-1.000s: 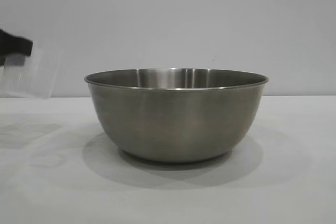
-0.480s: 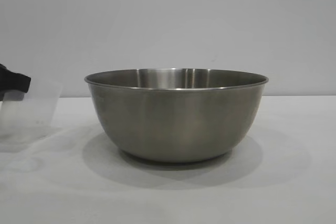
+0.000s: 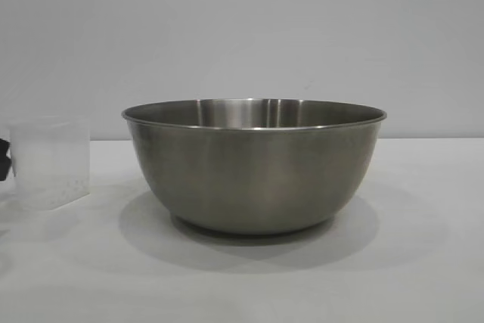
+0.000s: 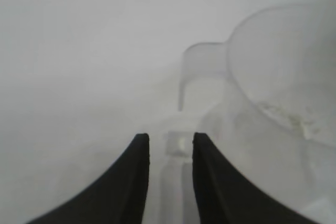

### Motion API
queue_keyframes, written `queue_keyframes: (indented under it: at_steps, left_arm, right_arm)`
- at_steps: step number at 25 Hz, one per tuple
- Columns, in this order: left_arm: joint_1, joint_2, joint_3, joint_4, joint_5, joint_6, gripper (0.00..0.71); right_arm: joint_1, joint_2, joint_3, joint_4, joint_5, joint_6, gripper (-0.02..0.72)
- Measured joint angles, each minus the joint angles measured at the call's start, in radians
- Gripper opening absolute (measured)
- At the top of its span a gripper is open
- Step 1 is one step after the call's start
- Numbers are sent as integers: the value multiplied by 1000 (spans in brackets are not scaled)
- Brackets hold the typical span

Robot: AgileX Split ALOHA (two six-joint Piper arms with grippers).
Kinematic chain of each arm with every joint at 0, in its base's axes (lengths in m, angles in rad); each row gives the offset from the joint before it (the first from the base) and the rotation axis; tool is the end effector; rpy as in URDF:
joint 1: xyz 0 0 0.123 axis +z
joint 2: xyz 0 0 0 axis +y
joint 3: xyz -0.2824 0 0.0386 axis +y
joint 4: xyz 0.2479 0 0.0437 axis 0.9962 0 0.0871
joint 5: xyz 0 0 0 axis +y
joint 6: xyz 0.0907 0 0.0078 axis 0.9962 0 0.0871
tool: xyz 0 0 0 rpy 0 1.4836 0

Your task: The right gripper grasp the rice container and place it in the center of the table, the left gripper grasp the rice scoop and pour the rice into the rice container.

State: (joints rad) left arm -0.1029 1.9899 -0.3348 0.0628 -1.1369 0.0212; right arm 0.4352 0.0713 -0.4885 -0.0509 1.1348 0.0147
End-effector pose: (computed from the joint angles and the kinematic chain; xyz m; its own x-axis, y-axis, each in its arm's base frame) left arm 0.2535 -0.0314 0.0764 -0.4084 0.0900 -0.9083 0.1736 0.9846 0.0194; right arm 0.0049 -0.0024 0.2683 -0.5315 -0.2546 -0.8079 -0.3910 0.9198 -0.0327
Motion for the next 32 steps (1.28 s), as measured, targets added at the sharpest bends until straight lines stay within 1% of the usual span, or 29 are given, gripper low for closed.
queue_keyframes:
  at_steps: [3,5,7,10,12,15,19,20,21,23,27,29,31,32]
  left_arm:
    - [36,-25,4,-2,0,-28,166]
    - [83,-36,4,0,0,-53,166]
    - [164,-36,4,18,-1,-68,166]
    - [299,-38,4,110,-1,-70,166]
    - [338,-48,2,181,-1,-65,166]
    - [345,-87,-14,230,-1,-68,166]
    - [345,-178,-43,256,2,-72,166]
    - [345,-210,-55,273,17,-72,207]
    - [345,-243,-64,286,43,-72,184]
    - [343,-310,-73,297,98,-72,184]
    - [302,-500,-75,301,290,-111,184]
    - [271,-633,-75,303,444,-140,184]
    - [238,-776,-75,305,612,-205,184]
    - [225,-847,-73,308,676,-235,184]
  right_arm:
    - [0,0,0,0,0,0,242]
    - [0,0,0,0,0,0,242]
    - [0,0,0,0,0,0,242]
    - [0,0,0,0,0,0,242]
    - [0,0,0,0,0,0,242]
    - [0,0,0,0,0,0,242]
    - [0,0,0,0,0,0,242]
    - [0,0,0,0,0,0,242]
    - [0,0,0,0,0,0,242]
    - [0,0,0,0,0,0,242]
    - [0,0,0,0,0,0,242]
    - [0,0,0,0,0,0,242]
    - [0,0,0,0,0,0,242]
    - [0,0,0,0,0,0,242]
